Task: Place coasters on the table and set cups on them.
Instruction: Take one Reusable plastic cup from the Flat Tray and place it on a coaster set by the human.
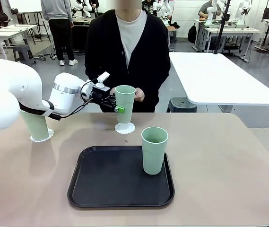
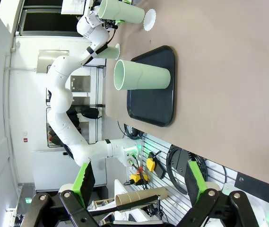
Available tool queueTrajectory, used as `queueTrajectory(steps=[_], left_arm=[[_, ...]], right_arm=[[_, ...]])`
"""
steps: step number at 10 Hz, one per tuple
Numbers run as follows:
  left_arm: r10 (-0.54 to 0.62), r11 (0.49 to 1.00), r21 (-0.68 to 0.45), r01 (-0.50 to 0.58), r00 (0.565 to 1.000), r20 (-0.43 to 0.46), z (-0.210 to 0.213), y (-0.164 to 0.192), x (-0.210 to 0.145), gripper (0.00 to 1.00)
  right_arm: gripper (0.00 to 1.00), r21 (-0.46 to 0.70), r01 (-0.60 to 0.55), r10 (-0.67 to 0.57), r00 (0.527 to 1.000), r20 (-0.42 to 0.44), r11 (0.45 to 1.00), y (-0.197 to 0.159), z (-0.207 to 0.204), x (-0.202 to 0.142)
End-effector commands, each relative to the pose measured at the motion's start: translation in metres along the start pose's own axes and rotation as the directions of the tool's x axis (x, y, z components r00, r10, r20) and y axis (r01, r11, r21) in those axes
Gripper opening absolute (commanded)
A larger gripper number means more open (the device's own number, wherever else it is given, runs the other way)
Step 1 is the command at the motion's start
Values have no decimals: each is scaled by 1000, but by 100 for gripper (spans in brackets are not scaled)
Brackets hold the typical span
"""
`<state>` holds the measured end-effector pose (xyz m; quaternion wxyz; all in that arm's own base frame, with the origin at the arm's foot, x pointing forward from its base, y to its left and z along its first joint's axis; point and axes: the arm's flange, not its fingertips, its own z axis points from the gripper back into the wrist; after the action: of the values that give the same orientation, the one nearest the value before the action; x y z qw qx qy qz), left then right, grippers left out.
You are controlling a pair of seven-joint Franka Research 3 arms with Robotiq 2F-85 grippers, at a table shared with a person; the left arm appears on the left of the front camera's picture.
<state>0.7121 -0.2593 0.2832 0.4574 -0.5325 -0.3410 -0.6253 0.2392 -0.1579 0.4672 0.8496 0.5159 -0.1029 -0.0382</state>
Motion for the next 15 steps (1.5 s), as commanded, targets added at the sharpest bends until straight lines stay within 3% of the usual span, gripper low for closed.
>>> queueTrajectory(steps=[1,9,15], left_arm=[[27,998,-60,-27,1000,-1,2,8,1,86],[56,994,-96,-56,998,-5,-10,4,-5,86],[17,976,-216,-16,1000,2,-12,14,-8,86]], right_arm=[[100,9,-3,3,1000,-1,1000,-1,0,0],[100,9,-3,3,1000,-1,1000,-1,0,0],[100,9,-3,3,1000,-1,1000,-1,0,0]])
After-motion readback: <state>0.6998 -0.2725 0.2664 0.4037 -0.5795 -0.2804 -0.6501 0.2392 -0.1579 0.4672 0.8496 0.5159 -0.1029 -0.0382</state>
